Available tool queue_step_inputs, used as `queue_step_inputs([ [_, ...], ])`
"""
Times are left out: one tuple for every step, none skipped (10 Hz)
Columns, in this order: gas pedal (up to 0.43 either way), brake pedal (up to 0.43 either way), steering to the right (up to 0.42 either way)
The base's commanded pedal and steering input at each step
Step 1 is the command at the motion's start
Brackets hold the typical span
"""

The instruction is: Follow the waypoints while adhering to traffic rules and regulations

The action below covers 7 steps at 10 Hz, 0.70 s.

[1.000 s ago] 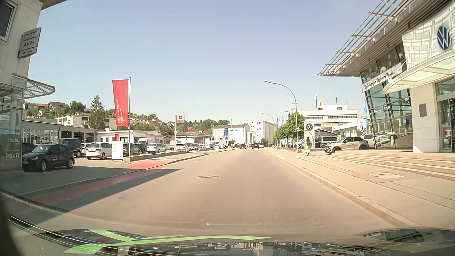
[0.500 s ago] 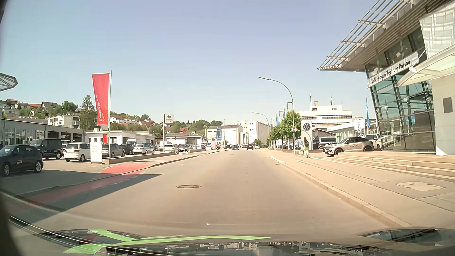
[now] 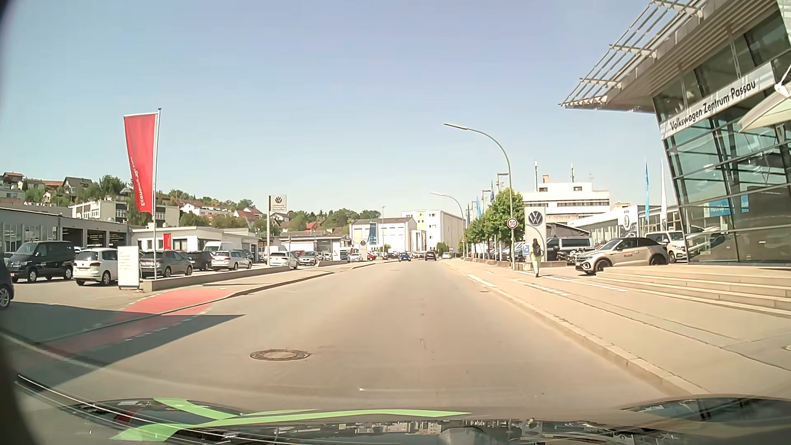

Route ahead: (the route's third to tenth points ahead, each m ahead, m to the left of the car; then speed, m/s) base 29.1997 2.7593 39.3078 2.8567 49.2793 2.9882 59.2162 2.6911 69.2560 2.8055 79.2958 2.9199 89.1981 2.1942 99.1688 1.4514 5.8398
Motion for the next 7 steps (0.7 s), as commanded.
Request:
queue_step_inputs([
  [0.189,0.0,0.006],
  [0.189,0.0,0.006],
  [0.189,0.0,0.006],
  [0.189,0.0,0.005],
  [0.189,0.0,0.005],
  [0.189,0.0,0.005],
  [0.189,0.0,0.004],
])
